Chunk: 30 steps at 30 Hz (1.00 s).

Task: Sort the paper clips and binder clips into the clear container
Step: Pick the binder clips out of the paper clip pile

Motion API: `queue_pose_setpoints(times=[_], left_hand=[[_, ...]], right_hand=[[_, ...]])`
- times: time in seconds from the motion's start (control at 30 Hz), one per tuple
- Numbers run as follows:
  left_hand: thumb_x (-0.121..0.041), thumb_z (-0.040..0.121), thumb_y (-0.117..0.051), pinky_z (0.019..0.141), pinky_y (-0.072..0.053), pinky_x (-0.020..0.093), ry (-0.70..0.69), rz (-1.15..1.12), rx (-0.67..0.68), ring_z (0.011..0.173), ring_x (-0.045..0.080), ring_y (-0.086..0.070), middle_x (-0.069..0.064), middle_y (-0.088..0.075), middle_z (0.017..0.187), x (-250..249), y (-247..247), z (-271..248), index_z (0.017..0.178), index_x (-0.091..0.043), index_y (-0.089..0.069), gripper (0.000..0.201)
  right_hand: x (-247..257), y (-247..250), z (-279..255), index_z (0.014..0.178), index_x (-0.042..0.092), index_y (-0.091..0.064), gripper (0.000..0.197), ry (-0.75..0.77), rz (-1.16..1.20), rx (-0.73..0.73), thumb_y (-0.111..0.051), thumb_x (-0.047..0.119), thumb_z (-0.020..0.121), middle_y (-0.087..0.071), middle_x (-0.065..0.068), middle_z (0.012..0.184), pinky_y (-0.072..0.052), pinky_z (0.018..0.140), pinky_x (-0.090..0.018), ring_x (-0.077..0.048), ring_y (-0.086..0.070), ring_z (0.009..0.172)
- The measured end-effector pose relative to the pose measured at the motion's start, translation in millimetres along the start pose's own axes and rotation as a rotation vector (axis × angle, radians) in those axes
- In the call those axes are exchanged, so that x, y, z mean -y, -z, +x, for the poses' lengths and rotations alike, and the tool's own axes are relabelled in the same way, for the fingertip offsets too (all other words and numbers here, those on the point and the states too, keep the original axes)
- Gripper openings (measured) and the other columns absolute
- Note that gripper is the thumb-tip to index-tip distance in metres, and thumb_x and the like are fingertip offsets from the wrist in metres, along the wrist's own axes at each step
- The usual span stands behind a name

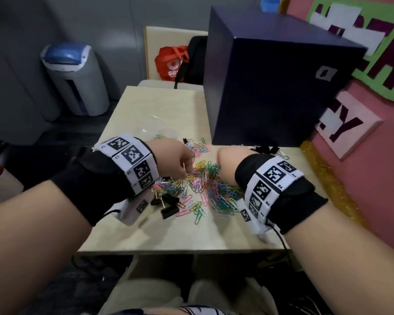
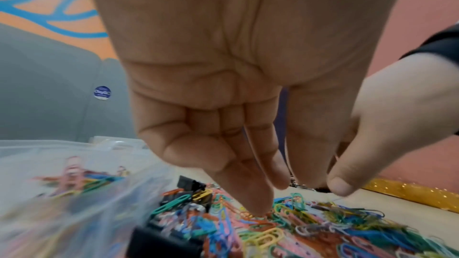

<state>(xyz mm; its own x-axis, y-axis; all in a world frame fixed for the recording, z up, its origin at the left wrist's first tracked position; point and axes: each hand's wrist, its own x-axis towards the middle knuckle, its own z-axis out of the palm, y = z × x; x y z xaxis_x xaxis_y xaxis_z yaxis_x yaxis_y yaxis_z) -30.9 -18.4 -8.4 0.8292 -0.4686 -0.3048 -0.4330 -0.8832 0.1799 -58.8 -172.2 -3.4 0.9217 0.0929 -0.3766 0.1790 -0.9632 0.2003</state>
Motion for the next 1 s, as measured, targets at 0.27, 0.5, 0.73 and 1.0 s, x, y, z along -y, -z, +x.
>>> queue_pose_setpoints(times=[0.27, 0.5, 0.73, 1.0], left_hand=[[-0.026, 0.077, -0.072, 0.069, -0.044, 0.026, 0.100, 0.150, 0.035, 0.078, 0.017, -0.056, -0.004, -0.062, 0.080, 17.6, -14.0, -25.3, 0.090, -0.021, -0.069, 0.014], [-0.028, 0.074, -0.077, 0.073, -0.042, 0.024, 0.122, 0.226, 0.144, 0.100, 0.022, -0.064, 0.001, -0.070, 0.107, 24.9, -21.9, -35.7, 0.115, -0.021, -0.065, 0.044], [-0.036, 0.074, -0.076, 0.061, -0.038, 0.024, 0.110, 0.222, 0.166, 0.100, 0.022, -0.065, 0.001, -0.071, 0.106, 27.1, -27.4, -33.0, 0.110, -0.019, -0.065, 0.041], [-0.033, 0.084, -0.064, 0.067, -0.039, 0.025, 0.057, 0.306, 0.136, 0.081, 0.020, -0.055, -0.001, -0.069, 0.100, 19.4, -31.9, -30.0, 0.101, -0.021, -0.071, 0.022]], right_hand=[[69.2, -10.3, -12.0, 0.117, 0.011, -0.061, 0.046, 0.305, 0.163, -0.032, -0.061, 0.046, 0.087, -0.065, -0.007, 0.103, -0.040, 0.069, -0.024, -0.027, -0.062, 0.095], [84.5, -21.2, -8.7, 0.135, 0.016, -0.042, 0.073, 0.341, 0.146, -0.018, -0.070, 0.051, 0.077, -0.062, -0.007, 0.120, -0.048, 0.078, -0.029, -0.029, -0.062, 0.105], [78.6, -20.0, -5.6, 0.128, 0.013, -0.045, 0.057, 0.266, 0.202, -0.024, -0.071, 0.028, 0.079, -0.061, -0.010, 0.113, -0.041, 0.067, -0.029, -0.031, -0.061, 0.101], [64.2, -9.8, -6.2, 0.115, 0.008, -0.058, 0.041, 0.197, 0.219, -0.076, -0.065, 0.032, 0.083, -0.064, -0.009, 0.104, -0.038, 0.066, -0.027, -0.028, -0.058, 0.092]])
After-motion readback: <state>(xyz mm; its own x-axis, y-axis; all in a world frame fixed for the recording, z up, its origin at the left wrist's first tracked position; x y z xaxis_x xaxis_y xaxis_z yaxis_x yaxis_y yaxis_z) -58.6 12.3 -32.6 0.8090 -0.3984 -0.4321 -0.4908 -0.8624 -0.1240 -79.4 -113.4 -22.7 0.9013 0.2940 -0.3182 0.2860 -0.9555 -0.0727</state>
